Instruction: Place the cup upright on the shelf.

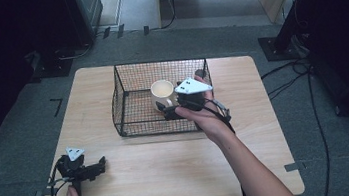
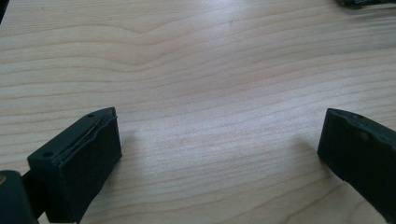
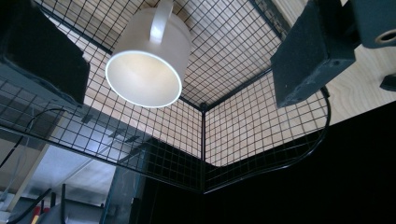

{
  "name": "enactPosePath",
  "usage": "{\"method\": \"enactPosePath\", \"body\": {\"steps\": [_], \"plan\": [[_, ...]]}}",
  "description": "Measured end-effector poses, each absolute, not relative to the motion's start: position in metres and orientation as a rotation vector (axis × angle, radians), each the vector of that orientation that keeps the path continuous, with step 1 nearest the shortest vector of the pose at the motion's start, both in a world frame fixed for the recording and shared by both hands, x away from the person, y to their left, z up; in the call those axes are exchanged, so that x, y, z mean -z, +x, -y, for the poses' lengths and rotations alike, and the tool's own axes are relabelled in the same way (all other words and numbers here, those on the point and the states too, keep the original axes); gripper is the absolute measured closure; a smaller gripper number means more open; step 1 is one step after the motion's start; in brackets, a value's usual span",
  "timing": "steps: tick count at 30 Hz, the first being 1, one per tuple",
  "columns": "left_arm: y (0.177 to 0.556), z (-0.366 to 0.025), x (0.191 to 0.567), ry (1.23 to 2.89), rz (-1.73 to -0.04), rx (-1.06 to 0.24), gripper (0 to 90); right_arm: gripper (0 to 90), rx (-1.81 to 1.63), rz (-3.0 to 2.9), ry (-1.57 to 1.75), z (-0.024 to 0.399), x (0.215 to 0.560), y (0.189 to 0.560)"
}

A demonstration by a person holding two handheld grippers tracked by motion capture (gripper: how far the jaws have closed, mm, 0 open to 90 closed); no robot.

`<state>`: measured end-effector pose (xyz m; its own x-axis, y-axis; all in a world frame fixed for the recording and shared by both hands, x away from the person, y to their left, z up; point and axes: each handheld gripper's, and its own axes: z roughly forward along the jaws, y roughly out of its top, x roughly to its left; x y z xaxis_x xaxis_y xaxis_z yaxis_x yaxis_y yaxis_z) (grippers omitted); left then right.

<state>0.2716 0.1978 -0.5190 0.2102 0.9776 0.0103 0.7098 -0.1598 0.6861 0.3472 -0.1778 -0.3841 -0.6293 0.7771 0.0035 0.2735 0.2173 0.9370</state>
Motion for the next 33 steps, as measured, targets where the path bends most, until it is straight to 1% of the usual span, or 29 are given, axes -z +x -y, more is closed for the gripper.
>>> {"method": "enactPosePath", "body": {"steps": [13,33], "plan": [[0.272,-0.198,0.519,1.938,-1.559,-0.630,0.0,4.3,-1.420,-1.998,0.954,0.204,0.397,0.314],[0.272,-0.198,0.519,1.941,-1.557,-0.630,0.0,4.5,-1.395,-1.963,0.998,0.252,0.418,0.286]]}}
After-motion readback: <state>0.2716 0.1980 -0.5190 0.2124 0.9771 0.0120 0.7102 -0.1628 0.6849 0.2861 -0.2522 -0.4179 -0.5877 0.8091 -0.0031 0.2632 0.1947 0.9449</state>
